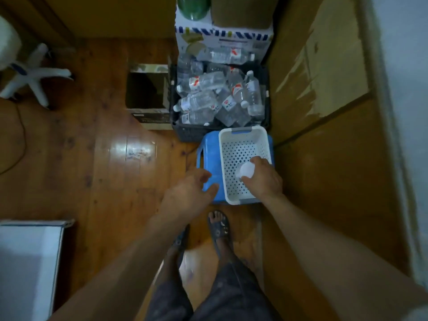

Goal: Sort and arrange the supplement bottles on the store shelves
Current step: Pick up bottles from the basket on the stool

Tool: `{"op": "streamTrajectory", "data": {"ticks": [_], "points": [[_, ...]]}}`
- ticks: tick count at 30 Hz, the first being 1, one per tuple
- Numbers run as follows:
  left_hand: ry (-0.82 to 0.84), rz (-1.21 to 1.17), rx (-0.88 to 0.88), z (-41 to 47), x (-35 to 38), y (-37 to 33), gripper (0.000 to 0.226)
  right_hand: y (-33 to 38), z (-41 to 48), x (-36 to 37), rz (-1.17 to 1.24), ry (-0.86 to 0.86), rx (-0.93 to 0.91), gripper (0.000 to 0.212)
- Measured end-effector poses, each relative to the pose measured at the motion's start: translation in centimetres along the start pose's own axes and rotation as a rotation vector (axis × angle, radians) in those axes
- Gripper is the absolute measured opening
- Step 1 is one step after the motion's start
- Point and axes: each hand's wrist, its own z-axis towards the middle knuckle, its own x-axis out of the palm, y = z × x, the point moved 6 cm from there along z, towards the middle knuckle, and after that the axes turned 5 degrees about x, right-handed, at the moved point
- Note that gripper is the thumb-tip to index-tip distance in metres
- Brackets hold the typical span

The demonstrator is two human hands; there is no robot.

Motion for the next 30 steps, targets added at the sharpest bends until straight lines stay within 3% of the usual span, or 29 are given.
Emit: {"op": "streamTrajectory", "data": {"ticks": [7,19,25,30], "points": [[0.008,-0.044,-0.124,2.1,3.2,-0.2,0.038,-0.7,4.4,3.4,-0.274,0.151,-0.150,0.058],[-0.083,-0.160,-0.211,-0.5,1.4,1.6,0.037,0.2,3.9,1.6,-0.313,0.285,-0.165,0.068],[-0.256,-0.174,-0.280,-7.6,-3.8,4.0,0.035,8.9,-0.3,-1.7,-0.299,0.286,-0.317,0.063],[-0.502,-0.223,-0.413,-20.3,-8.8,7.8,0.038,21.7,-10.3,-2.1,-0.234,0.342,-0.614,0.051]]}}
